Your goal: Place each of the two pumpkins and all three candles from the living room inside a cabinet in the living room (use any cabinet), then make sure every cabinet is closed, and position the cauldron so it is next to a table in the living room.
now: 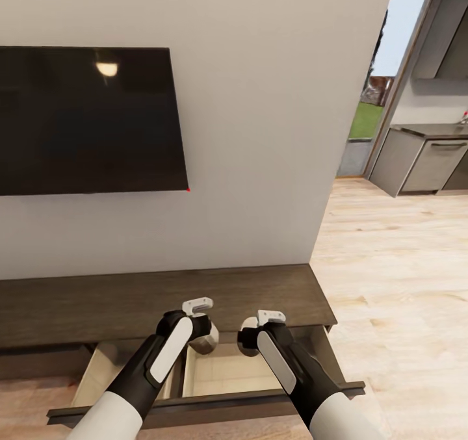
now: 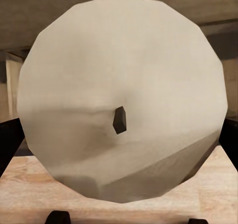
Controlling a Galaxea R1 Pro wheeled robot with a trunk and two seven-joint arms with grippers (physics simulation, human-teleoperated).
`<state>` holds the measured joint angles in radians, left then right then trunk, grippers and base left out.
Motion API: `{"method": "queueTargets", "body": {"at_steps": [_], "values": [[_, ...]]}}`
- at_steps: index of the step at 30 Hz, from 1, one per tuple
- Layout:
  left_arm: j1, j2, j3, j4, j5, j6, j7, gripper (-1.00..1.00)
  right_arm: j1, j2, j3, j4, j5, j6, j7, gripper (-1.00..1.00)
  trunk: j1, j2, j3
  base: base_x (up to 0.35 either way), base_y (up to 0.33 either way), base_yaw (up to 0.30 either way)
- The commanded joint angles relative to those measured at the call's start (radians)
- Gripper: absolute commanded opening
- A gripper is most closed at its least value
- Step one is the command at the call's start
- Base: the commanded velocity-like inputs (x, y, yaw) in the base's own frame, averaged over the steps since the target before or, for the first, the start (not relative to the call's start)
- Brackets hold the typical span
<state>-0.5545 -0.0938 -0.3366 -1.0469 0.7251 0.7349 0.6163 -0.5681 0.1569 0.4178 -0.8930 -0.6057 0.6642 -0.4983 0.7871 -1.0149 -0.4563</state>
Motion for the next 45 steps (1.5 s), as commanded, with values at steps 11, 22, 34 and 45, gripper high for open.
{"method": "queueTargets", "body": {"at_steps": [11,22,34,45], "values": [[-0.001,0.0,-0.035,-0.001,0.011,-0.013,0.009,-1.0,-0.001,0.0,0.002,0.0,-0.011,-0.002,-0.004,-1.0,0.042,-0.078,-0.036,0.0,0.0,0.0],[-0.001,0.0,-0.036,-0.001,0.011,-0.011,0.019,-1.0,-0.001,0.0,0.002,0.0,-0.011,-0.003,-0.002,-1.0,0.085,-0.155,-0.07,0.0,0.0,0.0],[-0.001,0.0,-0.036,-0.001,0.011,-0.011,0.02,-1.0,-0.001,0.0,0.001,0.0,-0.011,-0.004,-0.002,-1.0,0.131,-0.239,-0.108,0.0,0.0,0.0],[-0.001,0.0,-0.036,-0.001,0.01,-0.011,0.02,-1.0,-0.001,0.0,0.001,0.0,-0.011,-0.005,-0.002,-1.0,0.173,-0.316,-0.142,0.0,0.0,0.0]]}}
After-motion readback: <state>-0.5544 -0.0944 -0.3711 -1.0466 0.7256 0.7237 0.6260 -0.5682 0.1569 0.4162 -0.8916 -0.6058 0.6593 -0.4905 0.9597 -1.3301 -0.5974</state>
